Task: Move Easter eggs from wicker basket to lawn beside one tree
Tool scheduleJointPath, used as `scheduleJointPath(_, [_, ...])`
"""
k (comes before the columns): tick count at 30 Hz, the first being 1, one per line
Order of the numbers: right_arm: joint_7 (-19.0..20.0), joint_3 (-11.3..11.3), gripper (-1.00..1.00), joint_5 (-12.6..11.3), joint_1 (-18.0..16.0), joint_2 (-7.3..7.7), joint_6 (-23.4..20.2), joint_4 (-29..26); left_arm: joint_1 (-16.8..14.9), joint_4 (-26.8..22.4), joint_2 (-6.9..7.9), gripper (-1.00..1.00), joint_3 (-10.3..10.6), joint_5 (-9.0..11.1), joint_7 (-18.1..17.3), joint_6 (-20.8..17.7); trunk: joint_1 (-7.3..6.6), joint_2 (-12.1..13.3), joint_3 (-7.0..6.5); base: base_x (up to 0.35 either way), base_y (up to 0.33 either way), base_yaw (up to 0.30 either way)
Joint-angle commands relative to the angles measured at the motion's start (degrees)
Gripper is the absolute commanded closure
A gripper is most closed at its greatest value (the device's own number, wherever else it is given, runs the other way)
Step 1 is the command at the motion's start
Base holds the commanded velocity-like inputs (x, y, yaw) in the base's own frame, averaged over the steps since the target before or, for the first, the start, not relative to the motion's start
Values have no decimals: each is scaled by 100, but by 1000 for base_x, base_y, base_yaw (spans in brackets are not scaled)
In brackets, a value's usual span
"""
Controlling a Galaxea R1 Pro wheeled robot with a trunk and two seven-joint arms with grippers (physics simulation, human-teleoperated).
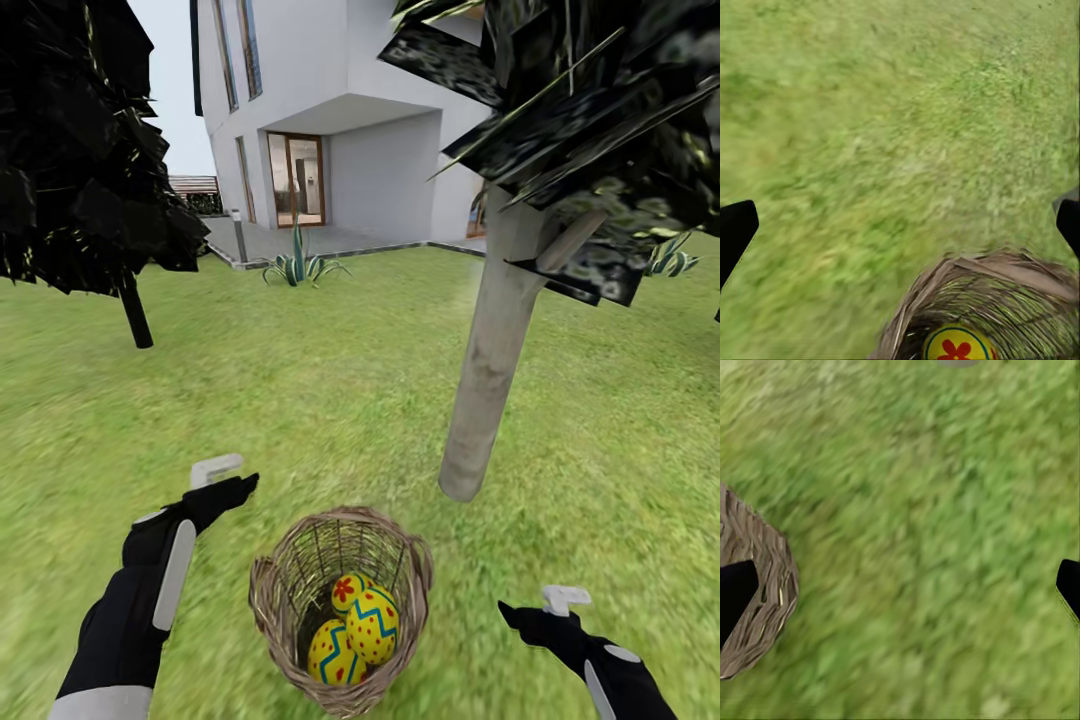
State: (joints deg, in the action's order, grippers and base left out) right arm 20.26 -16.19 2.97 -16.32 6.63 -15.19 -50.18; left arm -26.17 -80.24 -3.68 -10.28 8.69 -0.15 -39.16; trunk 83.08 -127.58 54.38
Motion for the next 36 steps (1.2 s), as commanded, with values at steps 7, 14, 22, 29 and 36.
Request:
scheduleJointPath(7, [10, -14, -100, 46, -3, -6, -61, -285, -299, -5, 11, -100, -22, 67, -326, -4, 2, -2, 6, 255, 0, 0])
scheduleJointPath(14, [-25, -16, -100, 248, -3, -11, -63, -382, -309, -85, 22, -100, -26, 70, -429, -26, 2, -2, 6, 26, 0, 99])
scheduleJointPath(22, [-44, -33, -100, 351, -3, -20, -223, -870, -309, -107, 24, -100, -26, 69, -433, -30, 2, -2, 6, 1, 0, 267])
scheduleJointPath(29, [-41, -8, -100, 353, -3, -20, -1481, -1512, -309, -106, 25, -100, -27, 70, -433, -30, 2, -2, -2, 0, 0, 282])
scheduleJointPath(36, [-55, 463, -100, 427, -3, -82, -2495, -2285, -309, -100, 18, -100, -27, 71, -433, -33, 2, -2, -19, 0, 0, 283])
